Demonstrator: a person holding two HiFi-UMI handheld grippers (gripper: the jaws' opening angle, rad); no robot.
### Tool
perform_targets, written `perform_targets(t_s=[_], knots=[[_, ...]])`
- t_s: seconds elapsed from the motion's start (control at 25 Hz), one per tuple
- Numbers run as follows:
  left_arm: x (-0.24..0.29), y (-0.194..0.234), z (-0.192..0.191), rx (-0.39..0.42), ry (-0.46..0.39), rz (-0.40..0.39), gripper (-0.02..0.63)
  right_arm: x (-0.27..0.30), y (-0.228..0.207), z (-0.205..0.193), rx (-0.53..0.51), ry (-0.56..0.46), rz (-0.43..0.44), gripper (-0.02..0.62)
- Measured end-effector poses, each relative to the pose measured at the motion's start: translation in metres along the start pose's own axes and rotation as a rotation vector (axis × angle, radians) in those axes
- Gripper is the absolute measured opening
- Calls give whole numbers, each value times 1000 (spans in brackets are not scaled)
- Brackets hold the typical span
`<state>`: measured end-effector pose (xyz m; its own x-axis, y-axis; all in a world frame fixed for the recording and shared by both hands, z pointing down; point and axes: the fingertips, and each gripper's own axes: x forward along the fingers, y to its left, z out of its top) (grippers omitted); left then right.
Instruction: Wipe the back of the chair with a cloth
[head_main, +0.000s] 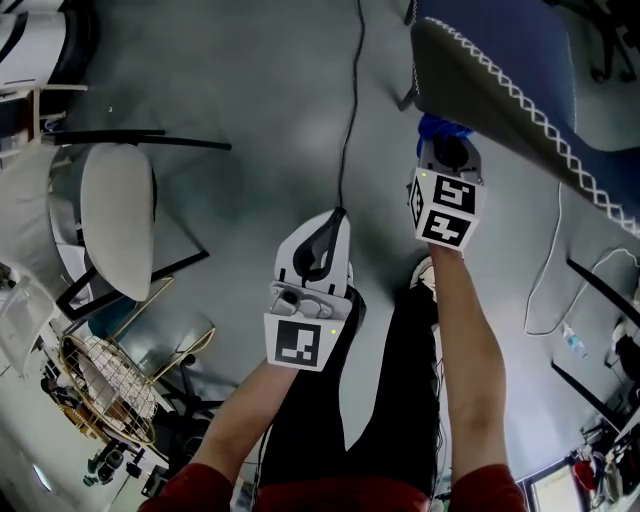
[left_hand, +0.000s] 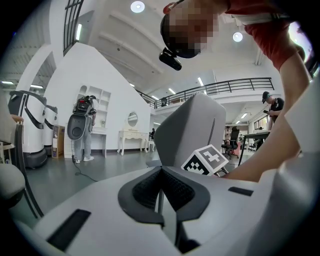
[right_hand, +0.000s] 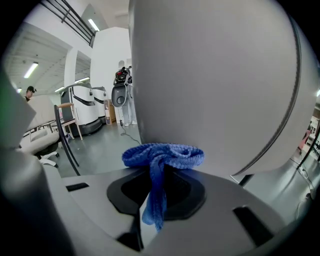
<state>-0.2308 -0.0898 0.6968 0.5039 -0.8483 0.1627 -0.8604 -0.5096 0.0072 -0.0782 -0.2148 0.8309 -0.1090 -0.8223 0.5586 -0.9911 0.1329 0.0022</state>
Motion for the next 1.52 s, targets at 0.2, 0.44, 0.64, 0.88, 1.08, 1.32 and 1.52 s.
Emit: perform_targets(t_s=[0.2, 0.44, 0.64, 0.88, 1.08, 1.32, 1.52], knots=[[-1, -10, 23, 10, -6, -10, 14, -30, -3, 25, 1, -21, 0, 61], [-5, -19, 72, 2, -28, 25, 14, -84, -8, 74, 5, -62, 29, 61], [-14, -27, 116, -1, -32, 60, 14, -128, -8, 109, -2, -66, 54, 61], [-30, -31, 167, 5, -19, 86, 14, -178, -5, 153, 2, -86, 76, 61], [-47, -35, 203, 0, 17, 104, 14, -220, -1, 187, -10, -101, 100, 61], [-59, -37, 254, -22, 11, 130, 14, -246, -2, 210, -10, -66, 125, 61], [-64, -35, 285, -40, 7, 139, 14, -254, 2, 206, -58, -37, 149, 61]])
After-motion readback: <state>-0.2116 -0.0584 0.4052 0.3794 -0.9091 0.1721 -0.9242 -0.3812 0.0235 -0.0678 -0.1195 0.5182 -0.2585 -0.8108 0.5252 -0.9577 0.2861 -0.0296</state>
